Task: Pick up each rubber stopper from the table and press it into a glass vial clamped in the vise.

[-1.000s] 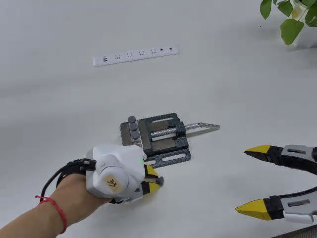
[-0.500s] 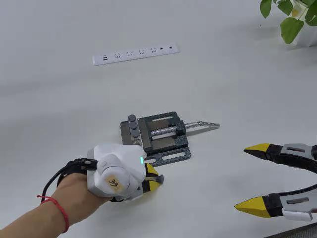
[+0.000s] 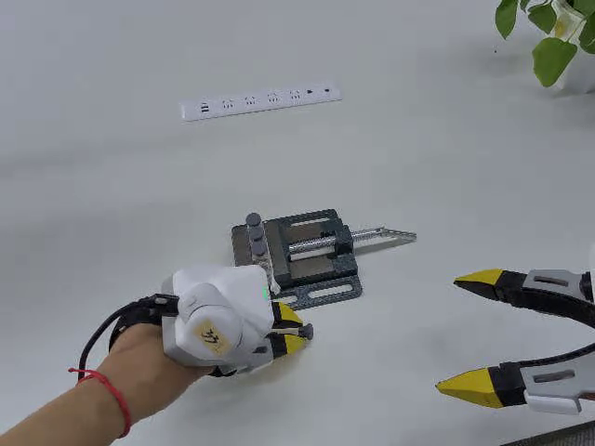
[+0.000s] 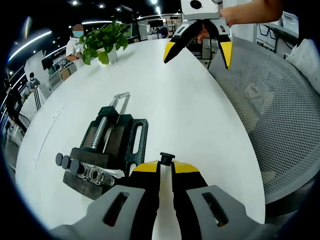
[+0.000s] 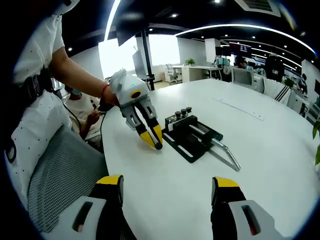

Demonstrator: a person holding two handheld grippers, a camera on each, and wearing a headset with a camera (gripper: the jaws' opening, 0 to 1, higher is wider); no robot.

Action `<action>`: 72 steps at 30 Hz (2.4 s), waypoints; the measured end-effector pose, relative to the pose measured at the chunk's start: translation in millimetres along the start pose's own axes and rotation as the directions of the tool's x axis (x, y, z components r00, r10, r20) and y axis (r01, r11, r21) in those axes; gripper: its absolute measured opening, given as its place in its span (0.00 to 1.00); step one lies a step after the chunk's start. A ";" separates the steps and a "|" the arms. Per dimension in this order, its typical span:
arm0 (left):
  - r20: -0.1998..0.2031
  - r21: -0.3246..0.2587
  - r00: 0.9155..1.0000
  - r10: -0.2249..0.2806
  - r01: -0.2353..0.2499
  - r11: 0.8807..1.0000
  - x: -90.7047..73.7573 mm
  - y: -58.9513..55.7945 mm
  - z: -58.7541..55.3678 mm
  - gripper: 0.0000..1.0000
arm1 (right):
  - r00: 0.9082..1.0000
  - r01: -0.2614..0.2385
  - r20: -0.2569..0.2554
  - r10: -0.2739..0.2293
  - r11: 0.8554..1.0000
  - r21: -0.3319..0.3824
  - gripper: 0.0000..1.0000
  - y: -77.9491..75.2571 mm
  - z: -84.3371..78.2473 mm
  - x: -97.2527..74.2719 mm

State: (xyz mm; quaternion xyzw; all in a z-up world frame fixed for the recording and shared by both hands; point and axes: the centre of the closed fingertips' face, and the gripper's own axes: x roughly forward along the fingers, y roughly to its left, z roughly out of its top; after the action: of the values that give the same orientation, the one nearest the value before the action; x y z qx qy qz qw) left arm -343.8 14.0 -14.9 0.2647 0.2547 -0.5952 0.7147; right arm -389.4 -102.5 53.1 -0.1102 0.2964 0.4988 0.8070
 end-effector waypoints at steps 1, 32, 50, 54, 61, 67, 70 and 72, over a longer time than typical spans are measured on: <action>0.015 -0.013 1.000 0.005 -0.005 1.000 -1.6 0.3 2.8 0.05 | 1.000 -0.002 0.001 0.002 1.000 -0.004 0.69 0.0 1.2 0.3; 0.313 -0.220 0.939 0.145 -0.077 0.972 -77.4 -18.3 85.4 0.05 | 0.987 -0.117 0.095 0.131 0.983 -0.141 0.57 28.5 99.0 18.1; 0.396 -0.268 0.900 0.181 -0.075 0.960 -100.2 -22.8 104.6 0.05 | 0.958 -0.273 0.022 0.287 0.931 -0.242 0.25 64.7 127.2 34.9; 0.403 -0.273 0.896 0.185 -0.075 0.959 -103.9 -23.9 105.5 0.05 | 0.955 -0.287 0.006 0.297 0.925 -0.250 0.18 65.7 127.2 35.8; 0.415 -0.267 0.892 0.181 -0.071 0.961 -108.5 -27.1 108.7 0.05 | 0.949 -0.307 -0.012 0.315 0.915 -0.262 0.14 69.0 126.8 37.7; 0.416 -0.260 0.893 0.173 -0.065 0.963 -109.5 -28.9 109.0 0.05 | 0.943 -0.327 -0.024 0.332 0.907 -0.264 0.11 72.0 125.6 37.8; 0.421 -0.255 0.892 0.167 -0.061 0.965 -110.4 -29.7 110.6 0.05 | 0.941 -0.332 -0.028 0.337 0.906 -0.265 0.11 72.7 125.3 37.7; 0.422 -0.248 0.893 0.159 -0.056 0.967 -110.7 -30.9 111.8 0.05 | 0.940 -0.335 -0.029 0.340 0.905 -0.264 0.11 73.2 125.0 37.5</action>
State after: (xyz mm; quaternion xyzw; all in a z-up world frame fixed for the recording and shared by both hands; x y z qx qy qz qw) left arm -386.6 12.3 139.6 0.0535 0.1393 -0.5653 0.8113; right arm -394.8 19.4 139.7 -0.1597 0.2346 0.6667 0.6892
